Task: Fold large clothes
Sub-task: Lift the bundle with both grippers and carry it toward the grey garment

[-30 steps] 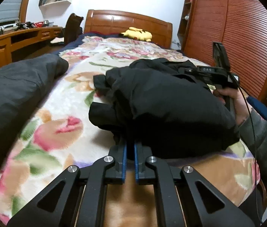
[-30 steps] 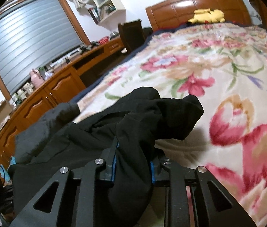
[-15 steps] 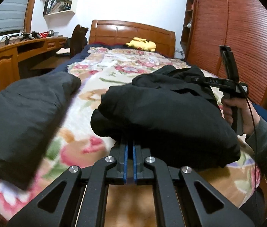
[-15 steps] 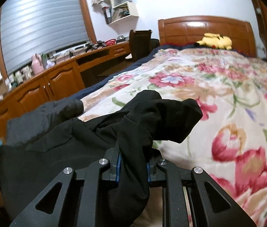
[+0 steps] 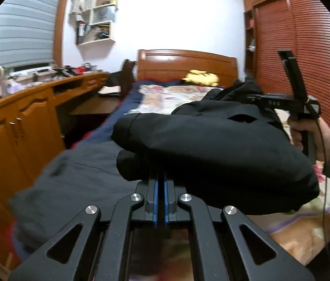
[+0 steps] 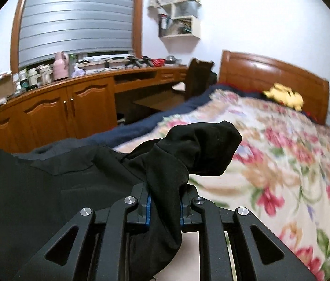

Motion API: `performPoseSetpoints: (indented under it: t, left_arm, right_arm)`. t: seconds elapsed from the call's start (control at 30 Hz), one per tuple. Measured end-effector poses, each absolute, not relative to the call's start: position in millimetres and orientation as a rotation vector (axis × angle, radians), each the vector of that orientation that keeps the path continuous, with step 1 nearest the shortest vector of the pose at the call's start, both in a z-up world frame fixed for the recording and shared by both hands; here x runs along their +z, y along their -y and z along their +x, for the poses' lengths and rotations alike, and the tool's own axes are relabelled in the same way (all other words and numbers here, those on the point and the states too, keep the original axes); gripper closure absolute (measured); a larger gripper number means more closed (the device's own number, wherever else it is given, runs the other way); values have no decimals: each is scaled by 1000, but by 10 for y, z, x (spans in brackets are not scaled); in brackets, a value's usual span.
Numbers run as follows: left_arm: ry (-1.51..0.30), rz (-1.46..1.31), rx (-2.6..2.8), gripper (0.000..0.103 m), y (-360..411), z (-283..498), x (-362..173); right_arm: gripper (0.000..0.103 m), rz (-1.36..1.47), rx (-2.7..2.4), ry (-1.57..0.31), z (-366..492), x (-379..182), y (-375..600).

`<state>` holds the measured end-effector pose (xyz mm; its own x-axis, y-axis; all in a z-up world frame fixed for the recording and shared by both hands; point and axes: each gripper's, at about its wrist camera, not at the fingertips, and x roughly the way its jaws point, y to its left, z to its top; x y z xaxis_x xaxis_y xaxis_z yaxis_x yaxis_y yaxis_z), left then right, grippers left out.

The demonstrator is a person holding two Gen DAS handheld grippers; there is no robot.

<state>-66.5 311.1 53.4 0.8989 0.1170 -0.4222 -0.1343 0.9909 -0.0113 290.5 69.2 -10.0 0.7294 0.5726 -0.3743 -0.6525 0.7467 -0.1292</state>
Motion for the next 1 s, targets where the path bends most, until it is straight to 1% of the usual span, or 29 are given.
performPoseSetpoints:
  t: [0.23,0.37,0.5,0.63,0.7,0.73,0.83,0.87,0.9,0.93,0.97,1.0]
  left_arm:
    - [-422,-6,298,99,-3796,-899,653]
    - [-427,1,399,99,-4117,-1015,627]
    - [-473,-29,479,99,-4420,-1082,341]
    - [-522,-38,495,99,-4497,-1138,51]
    - [-526,-53,495,99,-4496,-1165,31]
    - [-523,-62,494,99,-4494,-1170,36]
    - [-501,-87,484,98,-4467,-1218,105]
    - [-496,-82,487,95,-4437,-1231,141]
    - [-492,-80,493,95,-4461,-1210,184]
    - [-486,-79,496,95,-4464,-1219,214]
    - [-472,-79,497,93,-4454,-1243,273]
    - [-461,-80,494,85,-4438,-1260,316]
  right_arm:
    - [87,-304,747,-241,2934,38,-1779]
    - [87,-287,792,-230,3050,-25,-2315]
    - [87,-312,825,-273,3266,-369,-2768]
    - [84,-361,791,-342,3500,-775,-3084]
    - [82,-336,762,-391,3651,-869,-3107]
    - [80,-321,760,-415,3728,-896,-3110]
    - [70,-315,756,-471,3879,-906,-3067]
    - [65,-314,755,-480,3909,-898,-3042]
    - [61,-315,747,-481,3936,-885,-3014]
    - [53,-317,738,-475,3937,-850,-3005]
    - [46,-317,740,-466,3927,-820,-2979]
    - [43,-314,749,-455,3907,-795,-2960]
